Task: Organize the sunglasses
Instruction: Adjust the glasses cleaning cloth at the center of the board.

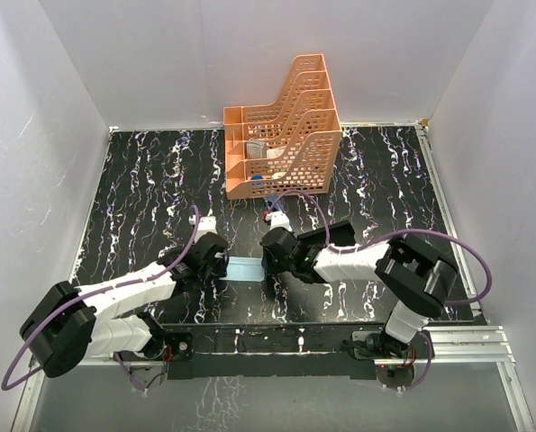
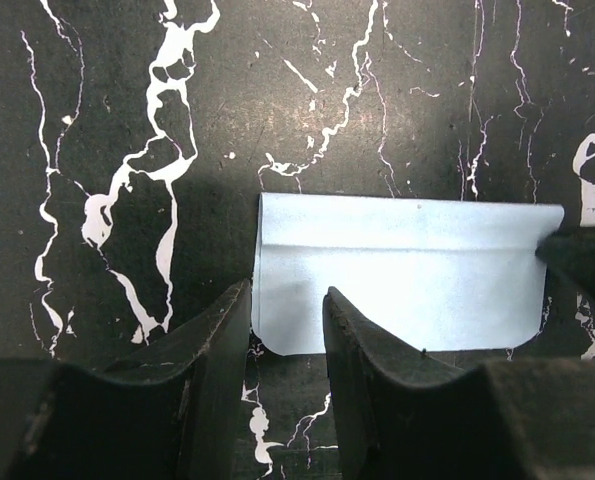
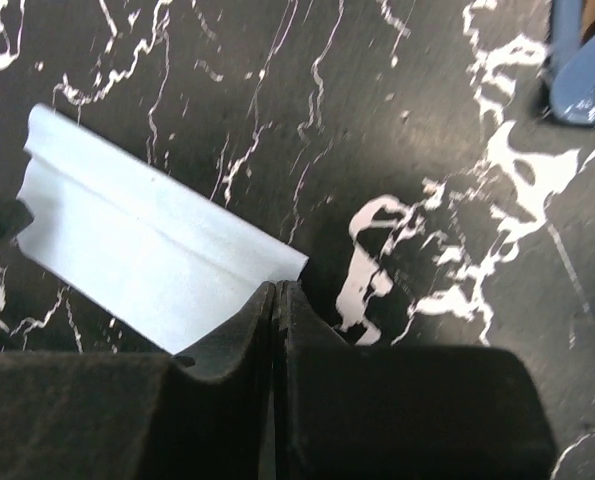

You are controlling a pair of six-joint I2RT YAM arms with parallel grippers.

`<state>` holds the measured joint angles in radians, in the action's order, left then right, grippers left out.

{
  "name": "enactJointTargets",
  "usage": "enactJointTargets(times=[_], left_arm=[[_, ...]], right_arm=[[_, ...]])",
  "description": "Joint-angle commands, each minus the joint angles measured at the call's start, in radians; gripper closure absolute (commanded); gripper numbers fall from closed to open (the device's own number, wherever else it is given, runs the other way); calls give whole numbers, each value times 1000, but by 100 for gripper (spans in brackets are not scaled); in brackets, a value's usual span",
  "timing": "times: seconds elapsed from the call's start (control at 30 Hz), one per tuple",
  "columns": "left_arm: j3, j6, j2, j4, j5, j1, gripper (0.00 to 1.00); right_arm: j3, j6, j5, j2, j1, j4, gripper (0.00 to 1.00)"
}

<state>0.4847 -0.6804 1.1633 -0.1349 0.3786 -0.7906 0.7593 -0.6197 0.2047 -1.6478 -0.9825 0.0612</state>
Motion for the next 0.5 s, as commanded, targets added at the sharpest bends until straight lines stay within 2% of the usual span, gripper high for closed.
enactJointTargets(times=[0.0, 0.2, 0.47], left_arm=[[27, -13, -42, -37, 30, -4, 66], [43, -39, -56, -92, 46, -4, 66], [29, -77, -41, -97, -24, -3, 66]], right_arm=[[37, 83, -11, -60, 40, -43, 100], [64, 119, -17, -73, 63, -54, 100], [35, 102, -29, -8, 64, -61, 99]])
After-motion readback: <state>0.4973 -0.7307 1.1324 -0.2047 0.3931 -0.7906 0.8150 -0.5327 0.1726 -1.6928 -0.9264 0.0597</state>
